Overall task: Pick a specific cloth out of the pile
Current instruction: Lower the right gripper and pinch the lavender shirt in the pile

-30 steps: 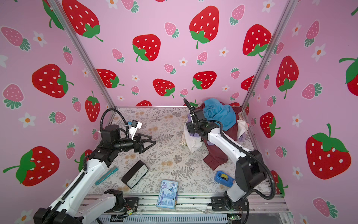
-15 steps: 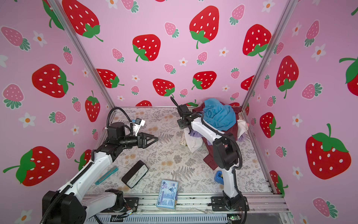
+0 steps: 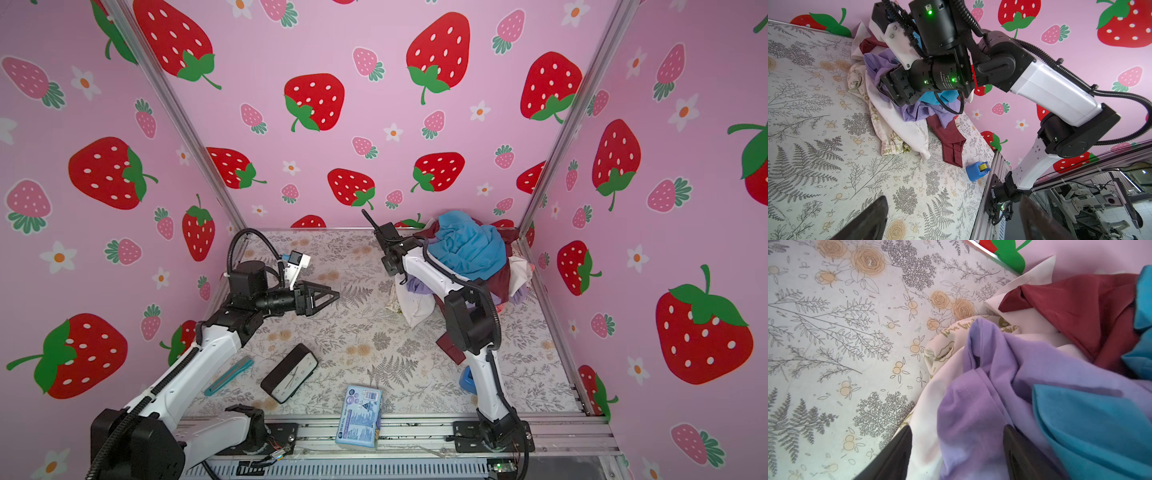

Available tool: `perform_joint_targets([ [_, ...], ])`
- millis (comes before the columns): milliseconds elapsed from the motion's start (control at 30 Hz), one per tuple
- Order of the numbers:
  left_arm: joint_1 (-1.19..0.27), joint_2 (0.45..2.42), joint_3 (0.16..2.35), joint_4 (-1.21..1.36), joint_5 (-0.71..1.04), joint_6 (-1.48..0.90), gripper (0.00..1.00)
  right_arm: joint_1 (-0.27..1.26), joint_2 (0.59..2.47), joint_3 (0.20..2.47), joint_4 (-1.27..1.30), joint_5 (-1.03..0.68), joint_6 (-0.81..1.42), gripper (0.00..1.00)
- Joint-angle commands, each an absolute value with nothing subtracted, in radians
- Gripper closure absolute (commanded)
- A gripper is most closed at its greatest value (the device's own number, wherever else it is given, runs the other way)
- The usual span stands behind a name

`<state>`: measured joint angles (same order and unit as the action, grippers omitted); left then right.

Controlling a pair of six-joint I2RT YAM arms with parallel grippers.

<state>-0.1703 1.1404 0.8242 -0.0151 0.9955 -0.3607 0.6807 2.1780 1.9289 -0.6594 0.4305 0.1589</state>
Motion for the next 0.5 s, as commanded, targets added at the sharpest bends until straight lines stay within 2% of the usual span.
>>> perform_joint_targets([
  [0, -0.176, 1.138, 0.810, 0.006, 1.012, -0.361, 0.01, 0.686, 2.183, 1.952, -0.693, 0.451, 0.153, 0.28],
  [467, -0.178, 1.147, 0.813, -0.014, 0.979, -0.358, 0.01, 0.683, 2.230, 1.993, -0.719, 0.513, 0.120, 0.27],
])
